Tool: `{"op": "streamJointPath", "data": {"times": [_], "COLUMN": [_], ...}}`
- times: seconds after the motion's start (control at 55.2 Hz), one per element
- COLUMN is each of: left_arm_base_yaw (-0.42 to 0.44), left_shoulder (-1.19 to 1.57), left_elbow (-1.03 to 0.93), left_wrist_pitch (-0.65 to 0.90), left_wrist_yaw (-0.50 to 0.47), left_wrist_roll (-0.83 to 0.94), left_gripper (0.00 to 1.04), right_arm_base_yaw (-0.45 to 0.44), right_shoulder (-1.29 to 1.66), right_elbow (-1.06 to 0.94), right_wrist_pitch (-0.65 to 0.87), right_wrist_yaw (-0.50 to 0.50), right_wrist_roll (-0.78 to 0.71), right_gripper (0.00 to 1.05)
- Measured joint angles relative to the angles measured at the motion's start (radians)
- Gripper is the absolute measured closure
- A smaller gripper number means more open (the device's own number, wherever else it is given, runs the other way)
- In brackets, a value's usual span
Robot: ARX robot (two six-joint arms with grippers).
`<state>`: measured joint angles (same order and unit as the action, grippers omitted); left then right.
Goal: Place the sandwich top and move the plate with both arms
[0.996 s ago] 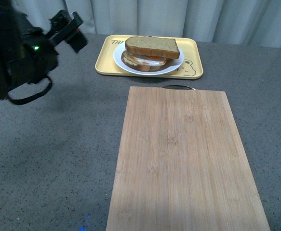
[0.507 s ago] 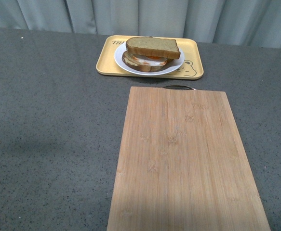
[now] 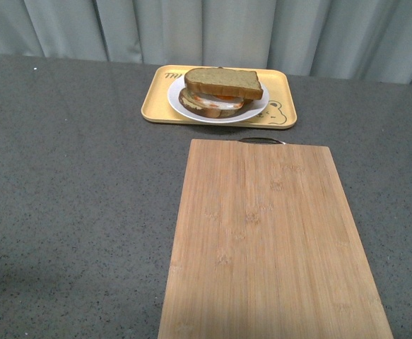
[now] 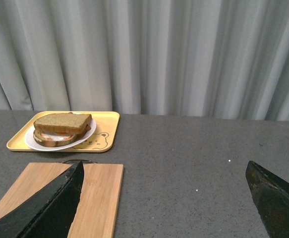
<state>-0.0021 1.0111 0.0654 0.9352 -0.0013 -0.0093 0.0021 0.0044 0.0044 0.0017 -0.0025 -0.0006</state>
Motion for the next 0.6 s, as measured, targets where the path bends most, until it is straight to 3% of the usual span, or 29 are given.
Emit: {"op": "streamJointPath", "data": {"times": [0.597], "left_arm_base_yaw": [0.0], "left_shoulder": [-0.446], "left_elbow": [-0.048], "left_wrist_pitch": [-0.38], "left_wrist_yaw": [0.001], "left_wrist_roll": [0.002], "left_gripper": [1.01], "right_arm_base_yaw": [0.0], "right_shoulder": [0.0], "right_elbow": [0.0], "right_wrist_pitch": [0.0], "right_wrist_yaw": [0.0], "right_wrist_roll": [0.0], "right_gripper": [0.09]}}
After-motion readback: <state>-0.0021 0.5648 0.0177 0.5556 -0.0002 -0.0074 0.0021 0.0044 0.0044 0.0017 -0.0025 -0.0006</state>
